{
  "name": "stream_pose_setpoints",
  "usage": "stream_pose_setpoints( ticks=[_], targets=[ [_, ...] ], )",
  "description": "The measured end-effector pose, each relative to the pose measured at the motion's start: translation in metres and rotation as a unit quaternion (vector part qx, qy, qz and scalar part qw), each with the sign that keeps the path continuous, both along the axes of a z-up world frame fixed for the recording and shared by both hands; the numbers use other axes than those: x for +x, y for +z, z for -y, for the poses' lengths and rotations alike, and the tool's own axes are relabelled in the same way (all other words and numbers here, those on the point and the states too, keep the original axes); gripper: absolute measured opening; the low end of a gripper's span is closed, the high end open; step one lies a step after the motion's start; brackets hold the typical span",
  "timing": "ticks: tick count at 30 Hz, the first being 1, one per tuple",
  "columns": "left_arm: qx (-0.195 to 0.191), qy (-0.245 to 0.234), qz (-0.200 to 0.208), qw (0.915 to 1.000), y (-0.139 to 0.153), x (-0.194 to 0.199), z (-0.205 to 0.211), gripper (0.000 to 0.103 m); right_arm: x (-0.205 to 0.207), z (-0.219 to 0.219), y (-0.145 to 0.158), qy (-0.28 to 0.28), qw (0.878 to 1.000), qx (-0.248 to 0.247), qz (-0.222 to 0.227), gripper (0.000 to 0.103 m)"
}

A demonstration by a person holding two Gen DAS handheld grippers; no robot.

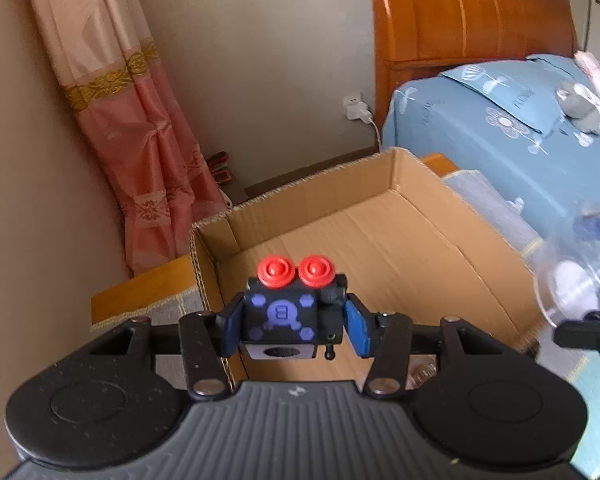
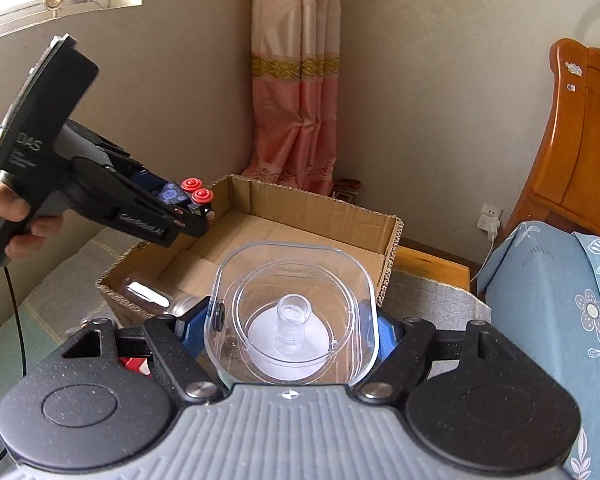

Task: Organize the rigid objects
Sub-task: 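Carry the cube and clear container over the box and release them inside, then withdraw both open grippers from the box back toward the remaining items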

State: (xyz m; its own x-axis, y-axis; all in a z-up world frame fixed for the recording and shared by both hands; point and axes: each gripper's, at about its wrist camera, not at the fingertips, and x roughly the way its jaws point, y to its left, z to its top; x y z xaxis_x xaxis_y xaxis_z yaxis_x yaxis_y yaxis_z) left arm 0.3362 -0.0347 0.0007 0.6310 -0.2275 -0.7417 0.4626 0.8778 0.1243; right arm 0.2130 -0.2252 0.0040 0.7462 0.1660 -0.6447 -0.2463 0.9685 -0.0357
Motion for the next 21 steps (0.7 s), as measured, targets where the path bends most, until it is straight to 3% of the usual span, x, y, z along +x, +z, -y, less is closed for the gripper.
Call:
stream_pose_setpoints(
  ticks=[1,3,6,13,21],
  targets=[
    [0.001,0.003,0.002,1.0000,-0.002,0.004,0.000,0.069,0.003,0.001,-0.001,0.000,1.000,0.001,-0.002,0.081],
    [0.004,0.008,0.007,0.9999,-0.006,0.006,0.001,0.077,0.007,0.003,-0.003,-0.001,1.000,0.004,-0.005,0.081],
    [-0.006,0.003,0.002,1.0000,-0.007,0.003,-0.004,0.078,0.015,0.005,-0.007,-0.001,1.000,0.004,-0.012,0.081],
    [-0.007,0.002,0.004,1.0000,-0.007,-0.022,-0.021,0.092,0.034,0.004,-0.015,-0.003,1.000,0.001,-0.024,0.081],
    [-0.027,0.013,0.020,0.9993,0.005,-0.054,-0.051,0.096,0.062,0.004,-0.018,-0.006,0.999,-0.013,-0.040,0.081]
  ],
)
